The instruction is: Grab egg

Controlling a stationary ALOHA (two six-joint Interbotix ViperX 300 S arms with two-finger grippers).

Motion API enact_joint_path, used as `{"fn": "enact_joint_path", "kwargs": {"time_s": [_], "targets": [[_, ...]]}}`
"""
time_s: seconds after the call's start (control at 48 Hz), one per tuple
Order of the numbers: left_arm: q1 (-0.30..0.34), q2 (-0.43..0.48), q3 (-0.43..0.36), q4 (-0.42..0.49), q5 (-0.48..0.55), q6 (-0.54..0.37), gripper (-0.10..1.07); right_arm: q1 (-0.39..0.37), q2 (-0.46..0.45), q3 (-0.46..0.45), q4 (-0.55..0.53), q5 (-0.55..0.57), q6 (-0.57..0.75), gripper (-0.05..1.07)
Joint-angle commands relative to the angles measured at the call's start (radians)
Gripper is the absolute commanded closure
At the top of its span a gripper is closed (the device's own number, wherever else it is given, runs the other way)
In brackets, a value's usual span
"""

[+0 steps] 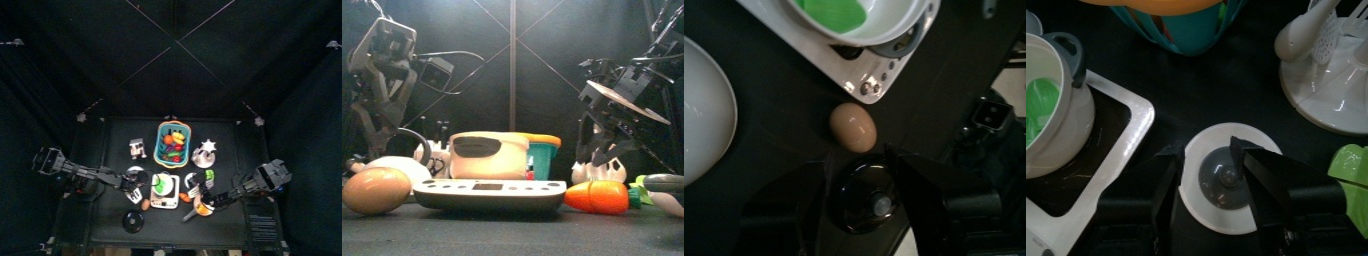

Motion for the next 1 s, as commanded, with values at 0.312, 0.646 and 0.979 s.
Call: {"fn": "enact_joint_path", "kwargs": {"time_s": [0.312,0.646,0.979], "targets": [[-0.080,0.072,-0.066,0.189,-0.015,-0.262,0.02,0.003,-0.011,-0.017,-0.028,0.003,0.002,0.24],[-0.097,0.186,-0.133,0.189,-0.051,-0.278,0.00,0.003,-0.008,-0.014,-0.034,0.005,0.002,0.24],[-0.098,0.245,-0.129,0.155,-0.041,-0.278,0.01,0.000,-0.006,-0.012,-0.038,0.003,0.002,0.24]]}}
